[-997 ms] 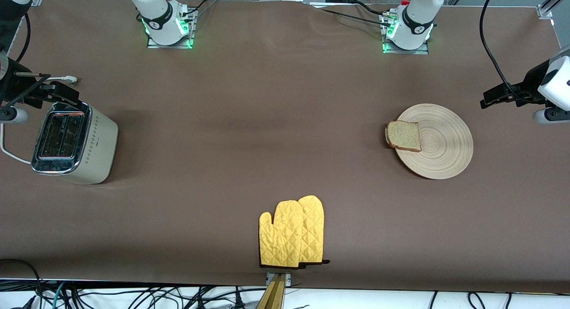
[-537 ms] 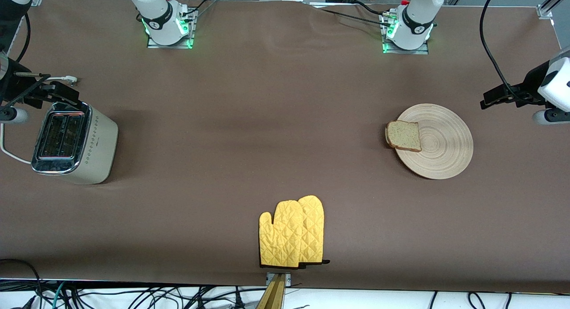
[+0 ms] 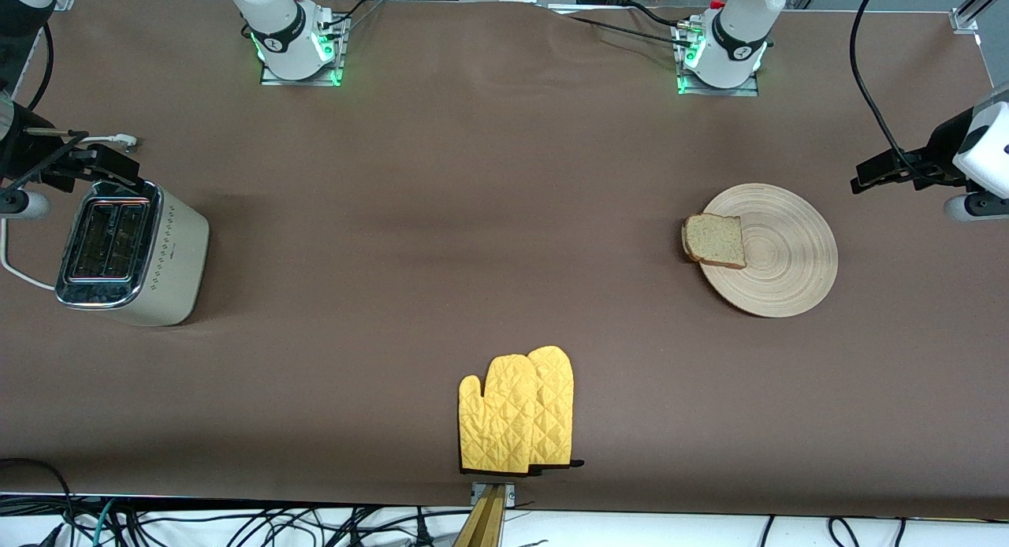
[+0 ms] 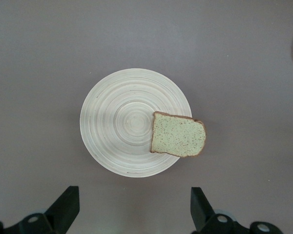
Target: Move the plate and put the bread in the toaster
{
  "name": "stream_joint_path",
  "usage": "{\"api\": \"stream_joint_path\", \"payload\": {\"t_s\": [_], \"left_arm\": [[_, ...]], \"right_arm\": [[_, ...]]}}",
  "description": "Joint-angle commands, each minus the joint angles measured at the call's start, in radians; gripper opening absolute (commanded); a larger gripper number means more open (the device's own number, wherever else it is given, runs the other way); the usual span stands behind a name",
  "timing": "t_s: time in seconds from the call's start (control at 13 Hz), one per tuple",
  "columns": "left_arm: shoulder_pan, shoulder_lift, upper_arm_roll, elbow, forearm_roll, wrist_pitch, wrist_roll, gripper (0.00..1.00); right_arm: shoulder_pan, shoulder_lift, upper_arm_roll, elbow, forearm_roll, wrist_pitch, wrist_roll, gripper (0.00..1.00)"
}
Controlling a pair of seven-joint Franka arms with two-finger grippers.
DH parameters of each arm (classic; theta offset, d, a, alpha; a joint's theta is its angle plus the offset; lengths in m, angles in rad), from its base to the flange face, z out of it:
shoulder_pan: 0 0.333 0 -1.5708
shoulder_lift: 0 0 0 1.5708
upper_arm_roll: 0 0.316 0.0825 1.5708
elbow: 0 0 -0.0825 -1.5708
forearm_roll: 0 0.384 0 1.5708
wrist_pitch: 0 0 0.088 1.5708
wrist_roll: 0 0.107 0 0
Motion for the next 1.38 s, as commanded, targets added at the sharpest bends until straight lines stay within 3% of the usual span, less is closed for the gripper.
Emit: {"api": "stream_joint_path", "payload": {"t_s": [0.0, 0.46, 0.69, 0.84, 1.15, 1.3], "left_arm": [[0.028, 0.028, 0.005, 0.028, 0.032, -0.004, 0.038, 1.00], [0.129, 0.071, 0.045, 0.030, 0.020, 0.010, 0.173, 1.00], [0.221, 0.175, 0.044, 0.039, -0.023, 0.013, 0.318, 1.00], [0.252, 0.269, 0.045, 0.116, -0.027, 0.013, 0.387, 1.00], [0.327, 0.426, 0.042, 0.130, -0.034, 0.054, 0.446, 1.00], [0.384, 0.519, 0.044, 0.128, -0.108, 0.120, 0.569, 1.00]], "right_arm": [[-0.008, 0.009, 0.004, 0.021, 0.013, -0.005, 0.004, 1.00], [-0.008, 0.009, 0.004, 0.021, 0.013, -0.003, 0.004, 1.00], [-0.010, 0.009, 0.004, 0.021, 0.013, -0.005, 0.004, 1.00], [-0.008, 0.009, 0.004, 0.021, 0.012, -0.003, 0.004, 1.00], [-0.008, 0.009, 0.004, 0.021, 0.013, -0.005, 0.004, 1.00], [-0.010, 0.009, 0.004, 0.021, 0.013, -0.005, 0.004, 1.00]]}}
